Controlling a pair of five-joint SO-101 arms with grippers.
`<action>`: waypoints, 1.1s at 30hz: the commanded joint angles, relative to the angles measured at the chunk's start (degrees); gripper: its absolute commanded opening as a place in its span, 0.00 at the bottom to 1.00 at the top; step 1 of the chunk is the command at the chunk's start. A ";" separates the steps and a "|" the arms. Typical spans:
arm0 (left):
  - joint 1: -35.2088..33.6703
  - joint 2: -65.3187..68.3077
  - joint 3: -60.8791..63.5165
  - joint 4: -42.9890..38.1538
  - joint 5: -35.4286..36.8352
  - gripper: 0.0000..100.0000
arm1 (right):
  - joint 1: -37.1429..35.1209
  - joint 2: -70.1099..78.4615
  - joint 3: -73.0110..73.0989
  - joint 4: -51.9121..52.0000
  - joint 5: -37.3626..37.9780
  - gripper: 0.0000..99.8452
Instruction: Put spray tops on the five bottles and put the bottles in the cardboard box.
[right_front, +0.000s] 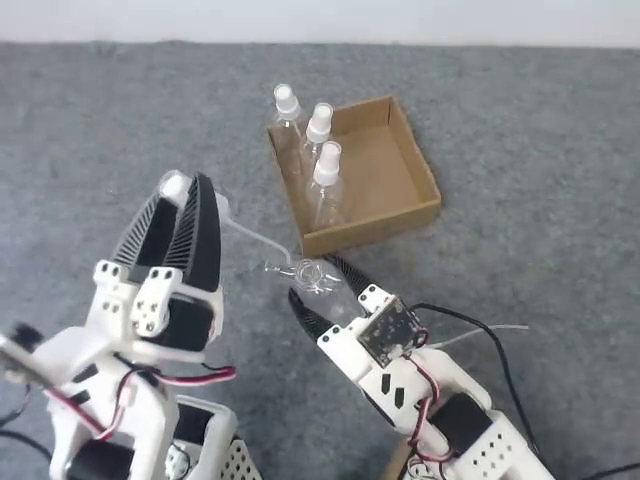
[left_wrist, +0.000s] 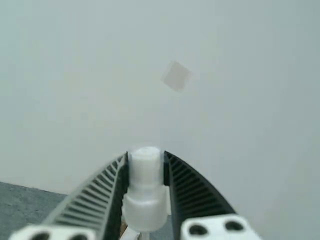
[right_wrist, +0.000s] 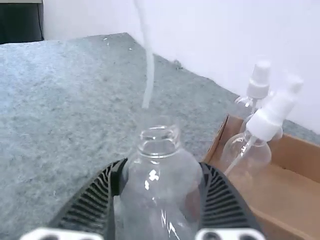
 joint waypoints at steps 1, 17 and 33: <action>3.08 -2.55 1.80 -1.58 -0.97 0.01 | -0.57 -1.19 1.23 -2.33 0.97 0.06; 5.71 -8.62 1.19 -2.29 -3.69 0.01 | -3.38 -0.92 1.23 -1.71 1.49 0.06; 6.07 -8.62 6.46 -1.93 -5.89 0.01 | -3.38 -1.19 1.14 -2.07 1.49 0.06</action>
